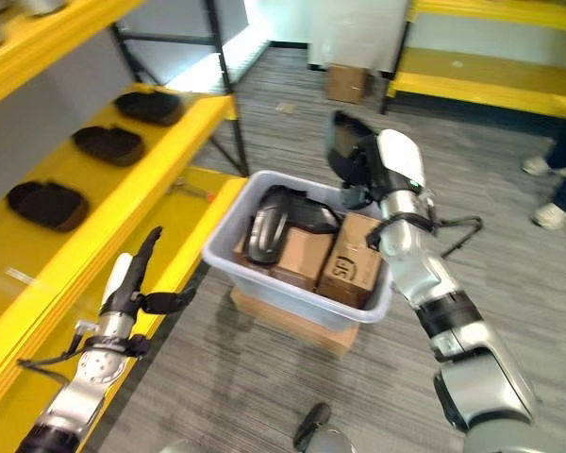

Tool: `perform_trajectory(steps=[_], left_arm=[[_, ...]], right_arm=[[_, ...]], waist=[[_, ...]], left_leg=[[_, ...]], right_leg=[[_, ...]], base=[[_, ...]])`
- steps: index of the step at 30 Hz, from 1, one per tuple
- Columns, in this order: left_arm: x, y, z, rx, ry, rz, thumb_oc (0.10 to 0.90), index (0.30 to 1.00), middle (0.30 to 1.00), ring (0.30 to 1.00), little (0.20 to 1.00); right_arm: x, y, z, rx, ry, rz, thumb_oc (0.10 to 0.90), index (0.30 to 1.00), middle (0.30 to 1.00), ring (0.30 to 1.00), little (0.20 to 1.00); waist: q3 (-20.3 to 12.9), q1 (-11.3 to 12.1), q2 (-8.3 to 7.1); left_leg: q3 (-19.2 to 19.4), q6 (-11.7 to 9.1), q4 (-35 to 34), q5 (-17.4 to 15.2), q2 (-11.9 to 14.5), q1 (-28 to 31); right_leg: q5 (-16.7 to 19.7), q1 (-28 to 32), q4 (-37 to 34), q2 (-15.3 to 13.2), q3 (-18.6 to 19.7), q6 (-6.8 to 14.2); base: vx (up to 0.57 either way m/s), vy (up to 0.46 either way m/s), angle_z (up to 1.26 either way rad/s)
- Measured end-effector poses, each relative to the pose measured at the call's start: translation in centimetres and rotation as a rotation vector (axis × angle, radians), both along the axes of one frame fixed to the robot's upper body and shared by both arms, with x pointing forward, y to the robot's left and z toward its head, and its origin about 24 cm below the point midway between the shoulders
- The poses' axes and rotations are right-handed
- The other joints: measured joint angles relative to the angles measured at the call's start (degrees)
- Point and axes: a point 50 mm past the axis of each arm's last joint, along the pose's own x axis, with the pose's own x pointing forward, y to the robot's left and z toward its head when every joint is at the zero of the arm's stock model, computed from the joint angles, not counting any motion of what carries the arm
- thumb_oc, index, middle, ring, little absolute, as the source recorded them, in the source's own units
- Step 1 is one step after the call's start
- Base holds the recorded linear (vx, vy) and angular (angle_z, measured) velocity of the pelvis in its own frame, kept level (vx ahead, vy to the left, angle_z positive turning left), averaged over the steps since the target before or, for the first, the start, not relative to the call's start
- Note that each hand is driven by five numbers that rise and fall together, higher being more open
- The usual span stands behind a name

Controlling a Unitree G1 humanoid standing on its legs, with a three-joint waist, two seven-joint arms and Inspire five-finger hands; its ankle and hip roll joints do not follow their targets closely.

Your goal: Move parts from the plastic box to the shelf.

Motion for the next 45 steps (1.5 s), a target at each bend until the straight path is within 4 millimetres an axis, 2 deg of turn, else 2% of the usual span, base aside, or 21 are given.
perform_trajectory(steps=[1, 3, 6, 10, 11, 12, 13, 14, 15, 16, 21, 26, 32, 36, 38, 39, 40, 41, 42, 44, 45], left_arm=[[0.0, -0.2, 0.5, 0.009, -0.02, -0.017, 0.9, 1.0, 1.0, 1.0, 1.0], [-0.3, 0.2, 0.3, 0.012, -0.013, -0.004, 0.9, 1.0, 1.0, 1.0, 1.0], [-1.0, 1.3, -0.4, 0.047, 0.025, 0.014, 0.9, 1.0, 1.0, 1.0, 1.0], [-1.7, 2.7, -0.9, 0.073, 0.051, 0.055, 0.9, 1.0, 1.0, 1.0, 1.0], [-2.3, 3.3, -1.3, 0.078, 0.065, 0.076, 0.9, 1.0, 1.0, 1.0, 1.0], [-2.3, 3.6, -1.2, 0.082, 0.064, 0.087, 0.9, 1.0, 1.0, 1.0, 1.0], [-2.9, 4.0, -1.5, 0.1, 0.075, 0.098, 0.9, 1.0, 1.0, 1.0, 1.0], [-4.2, 4.6, -1.9, 0.102, 0.086, 0.127, 0.9, 1.0, 1.0, 1.0, 1.0], [-4.8, 6.2, -1.8, 0.131, 0.096, 0.179, 0.9, 1.0, 1.0, 1.0, 1.0], [-5.1, 7.3, -1.4, 0.14, 0.085, 0.221, 0.9, 1.0, 1.0, 1.0, 1.0], [-5.5, 9.1, -0.4, 0.168, 0.057, 0.287, 0.9, 1.0, 1.0, 1.0, 1.0], [-5.5, 9.0, -0.5, 0.202, 0.054, 0.286, 0.9, 1.0, 1.0, 1.0, 1.0], [-6.1, 9.6, -0.5, 0.211, 0.06, 0.308, 0.9, 1.0, 1.0, 1.0, 1.0], [-5.9, 9.3, -0.1, 0.208, 0.04, 0.295, 0.9, 1.0, 1.0, 1.0, 1.0], [-5.4, 8.7, 0.0, 0.204, 0.03, 0.272, 0.9, 1.0, 1.0, 1.0, 1.0], [-5.0, 8.4, 0.2, 0.205, 0.019, 0.257, 0.9, 1.0, 1.0, 1.0, 1.0], [-5.0, 8.5, 0.2, 0.208, 0.017, 0.262, 0.9, 1.0, 1.0, 1.0, 1.0], [-5.1, 8.6, 0.0, 0.205, 0.022, 0.274, 0.9, 1.0, 1.0, 1.0, 1.0], [-4.9, 8.5, -0.2, 0.206, 0.029, 0.273, 0.9, 1.0, 1.0, 1.0, 1.0], [-4.2, 7.6, -0.2, 0.213, 0.029, 0.223, 0.9, 1.0, 1.0, 1.0, 1.0], [-3.9, 7.2, 0.0, 0.215, 0.019, 0.2, 0.9, 1.0, 1.0, 1.0, 1.0]], right_arm=[[0.0, -0.2, -0.2, 0.009, 0.011, -0.007, 0.4, 0.3, 0.3, 0.3, 0.3], [-0.1, 0.2, -0.1, 0.055, -0.017, 0.005, 0.4, 0.3, 0.3, 0.3, 0.3], [-0.5, 0.5, -0.8, 0.07, -0.013, 0.018, 0.4, 0.3, 0.3, 0.3, 0.3], [-0.3, 1.3, -2.0, 0.111, 0.019, 0.028, 0.4, 0.3, 0.3, 0.3, 0.3], [-0.4, 2.5, -3.2, 0.121, 0.054, 0.059, 0.4, 0.3, 0.3, 0.3, 0.3], [-0.4, 2.8, -3.4, 0.132, 0.056, 0.065, 0.4, 0.3, 0.3, 0.3, 0.3], [-0.6, 2.5, -3.9, 0.15, 0.067, 0.049, 0.4, 0.3, 0.3, 0.3, 0.3], [-1.1, 2.0, -5.1, 0.158, 0.102, 0.019, 0.4, 0.3, 0.3, 0.3, 0.3], [-1.1, 2.8, -5.0, 0.167, 0.088, 0.045, 0.4, 0.3, 0.3, 0.3, 0.3], [-1.1, 3.8, -5.0, 0.195, 0.076, 0.078, 0.4, 0.3, 0.3, 0.3, 0.3], [-0.9, 6.3, -4.9, 0.223, 0.066, 0.17, 0.4, 0.3, 0.3, 0.3, 0.3], [-1.1, 6.9, -3.5, 0.181, 0.013, 0.192, 0.4, 0.3, 0.3, 0.3, 0.3], [-0.3, 9.0, -1.2, 0.061, -0.051, 0.275, 0.4, 0.3, 0.3, 0.3, 0.3], [0.1, 8.5, -1.6, 0.012, -0.033, 0.24, 0.4, 0.3, 0.3, 0.3, 0.3], [0.2, 7.7, -1.9, -0.029, -0.012, 0.213, 0.4, 0.3, 0.3, 0.3, 0.3], [0.2, 7.1, -1.8, -0.059, -0.006, 0.2, 0.4, 0.3, 0.3, 0.3, 0.3], [0.2, 7.1, -1.8, -0.07, -0.004, 0.205, 0.4, 0.3, 0.3, 0.3, 0.3], [0.1, 7.2, -1.6, -0.086, -0.012, 0.228, 0.4, 0.3, 0.3, 0.3, 0.3], [0.0, 7.2, -1.4, -0.103, -0.027, 0.239, 0.4, 0.3, 0.3, 0.3, 0.3], [0.0, 6.9, -1.2, -0.124, -0.03, 0.233, 0.4, 0.3, 0.3, 0.3, 0.3], [0.0, 6.6, -1.1, -0.14, -0.032, 0.223, 0.4, 0.3, 0.3, 0.3, 0.3]], waist=[[-0.26, 0.87, -0.26], [-0.67, 3.83, 0.56], [-0.78, 6.18, 0.79], [-0.61, 9.67, 0.2], [0.38, 10.24, -1.5], [0.76, 10.84, -2.52], [0.84, 11.91, -3.64], [0.05, 11.94, -5.55], [-0.73, 13.8, -7.67], [-1.18, 14.6, -8.7], [-2.9, 15.11, -11.36], [-3.34, 14.18, -11.96], [-3.57, 15.56, -12.35], [-3.48, 15.76, -12.18], [-3.18, 13.9, -11.73], [-2.4, 12.33, -10.72], [-2.45, 12.49, -10.85], [-2.42, 12.56, -10.81], [-1.93, 11.5, -9.71], [-0.84, 10.35, -8.22], [-0.52, 10.21, -8.14]], left_leg=[[0.13, 1.0, -4.29, -1.34, -1.66, 0.72], [-0.59, 1.94, -8.64, -3.06, -2.54, 0.65], [-3.36, 2.54, -9.28, -4.32, -3.5, -1.83], [-3.31, 2.44, -10.69, -5.49, -5.14, -3.4], [-4.5, 3.14, -12.19, -5.37, -7.72, -3.05], [-4.7, 3.6, -12.15, -5.47, -8.13, -3.46], [-5.13, 4.45, -11.76, -6.1, -8.79, -3.91], [-6.87, 5.0, -11.01, -6.92, -10.08, -3.44], [-7.56, 6.3, -9.05, -7.99, -11.69, -4.25], [-9.06, 7.24, -5.52, -10.11, -12.54, -6.53], [-10.41, 9.08, -3.83, -12.32, -14.99, -6.84], [-10.42, 9.05, -3.83, -12.84, -15.72, -6.79], [-10.11, 9.12, 0.73, -15.3, -14.64, -7.93], [-12.02, 11.33, 4.4, -18.11, -15.07, -10.69], [-16.34, 12.07, 4.64, -17.59, -16.7, -11.47], [-18.52, 12.8, 4.35, -16.71, -17.22, -12.0], [-19.72, 13.69, 2.69, -16.33, -17.63, -11.3], [-20.05, 14.39, 0.69, -15.32, -18.65, -10.64], [-20.89, 14.55, -0.58, -14.63, -18.39, -10.06], [-22.73, 14.28, -3.71, -12.85, -18.74, -8.33], [-24.13, 13.98, -3.93, -12.67, -19.31, -8.76]], right_leg=[[0.36, -2.3, 0.77, 0.34, 3.08, 0.49], [0.86, -3.6, 1.15, 0.72, 3.04, 0.71], [0.6, -4.98, 4.76, -1.99, 2.1, 1.58], [2.05, -5.62, 5.21, -3.79, 0.97, 1.44], [4.14, -3.61, 2.64, -4.92, -0.17, 3.24], [5.17, -3.31, 1.23, -5.02, -0.2, 3.99], [6.23, -1.24, 0.26, -5.76, -1.99, 7.23], [8.13, 2.48, -1.34, -6.97, -4.7, 5.84], [10.52, 3.17, -3.82, -7.5, -2.78, 6.78], [12.81, 4.69, -5.41, -8.21, -2.62, 7.26], [19.59, 7.96, -10.08, -9.35, -4.3, 6.98], [20.32, 9.03, -11.71, -9.24, -4.31, 7.84], [20.45, 8.96, -12.01, -9.06, -3.47, 8.01], [21.78, 9.06, -9.12, -11.71, -2.22, 9.09], [21.91, 8.95, -2.12, -14.83, 2.73, 9.08], [20.2, 6.49, 1.53, -14.29, 11.95, 11.14], [16.57, 4.46, 1.5, -12.48, 20.54, 15.32], [12.97, 1.64, 1.68, -10.3, 29.18, 16.94], [9.46, 1.27, -1.34, -6.26, 38.18, 17.28], [8.22, 1.01, -9.07, -2.55, 38.63, 16.5], [8.66, 0.26, -11.89, -2.34, 38.02, 16.25]], base=[[0.1, 0.163, 0.99], [0.04, 0.155, 0.28], [-0.05, 0.158, 0.46], [-0.01, 0.18, 0.29], [0.01, 0.189, 0.43], [0.03, 0.19, 0.68], [0.06, 0.203, 0.93], [0.06, 0.156, 1.11], [0.06, 0.175, 1.14], [0.06, 0.165, 0.8], [0.02, 0.12, 0.34], [-0.01, 0.097, 0.02], [-0.02, 0.115, -0.08], [0.01, 0.074, 0.26], [0.05, -0.009, 1.07], [0.16, 0.034, 1.12], [0.16, 0.021, 0.61], [0.08, -0.043, 0.33], [0.01, -0.062, 0.27], [0.07, -0.171, 0.58], [0.12, -0.293, 0.87]])
